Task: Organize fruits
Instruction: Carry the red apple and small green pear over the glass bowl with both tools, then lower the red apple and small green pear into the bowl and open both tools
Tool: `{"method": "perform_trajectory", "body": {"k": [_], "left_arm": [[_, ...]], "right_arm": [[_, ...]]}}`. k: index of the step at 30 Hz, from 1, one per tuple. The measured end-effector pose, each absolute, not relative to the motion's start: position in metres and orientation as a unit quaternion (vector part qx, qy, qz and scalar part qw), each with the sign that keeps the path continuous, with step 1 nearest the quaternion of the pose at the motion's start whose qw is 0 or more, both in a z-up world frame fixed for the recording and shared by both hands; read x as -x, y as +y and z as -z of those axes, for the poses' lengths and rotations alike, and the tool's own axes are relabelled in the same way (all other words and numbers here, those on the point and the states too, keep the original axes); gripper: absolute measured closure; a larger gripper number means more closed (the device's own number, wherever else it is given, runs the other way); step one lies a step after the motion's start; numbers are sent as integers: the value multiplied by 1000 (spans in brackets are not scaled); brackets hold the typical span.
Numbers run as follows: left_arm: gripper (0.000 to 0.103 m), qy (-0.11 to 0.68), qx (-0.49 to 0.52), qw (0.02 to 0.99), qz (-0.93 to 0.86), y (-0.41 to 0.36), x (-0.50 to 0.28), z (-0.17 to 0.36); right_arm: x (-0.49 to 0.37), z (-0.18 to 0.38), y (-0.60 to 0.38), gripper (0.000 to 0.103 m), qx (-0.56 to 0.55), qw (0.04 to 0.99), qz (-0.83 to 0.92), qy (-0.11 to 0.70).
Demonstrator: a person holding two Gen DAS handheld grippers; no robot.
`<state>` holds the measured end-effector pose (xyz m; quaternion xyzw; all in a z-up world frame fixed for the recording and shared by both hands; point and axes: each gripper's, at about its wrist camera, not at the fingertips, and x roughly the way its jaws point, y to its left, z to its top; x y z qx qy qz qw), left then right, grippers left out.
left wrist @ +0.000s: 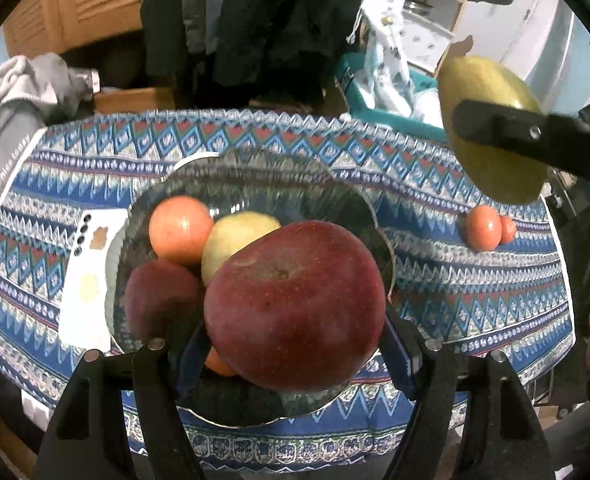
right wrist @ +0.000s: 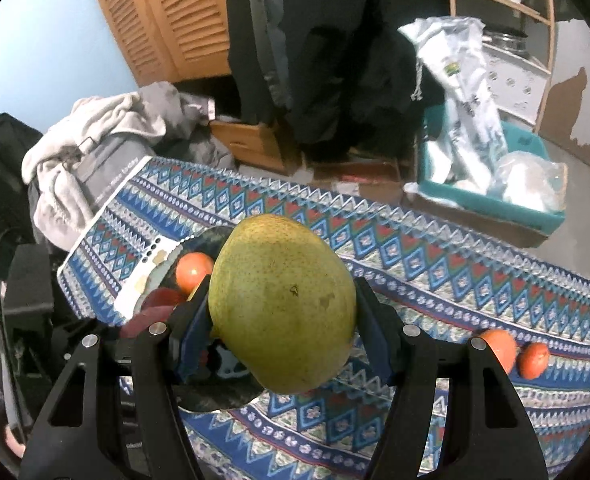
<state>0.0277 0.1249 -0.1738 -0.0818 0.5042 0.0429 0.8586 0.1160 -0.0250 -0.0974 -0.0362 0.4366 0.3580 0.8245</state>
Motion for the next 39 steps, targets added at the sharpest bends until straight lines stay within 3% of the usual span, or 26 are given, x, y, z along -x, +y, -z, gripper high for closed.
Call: {"method": "perform_trajectory", "body": {"k": [15,39], "left_arm": [[27,548,91,830,-52,127,-31,220],[27,515,180,836,-61,166,-32,189]], "right_arm": [[-118,133,2,37,55,799,-367,473],[-133,157,25,37,61,782,-370,498]]}}
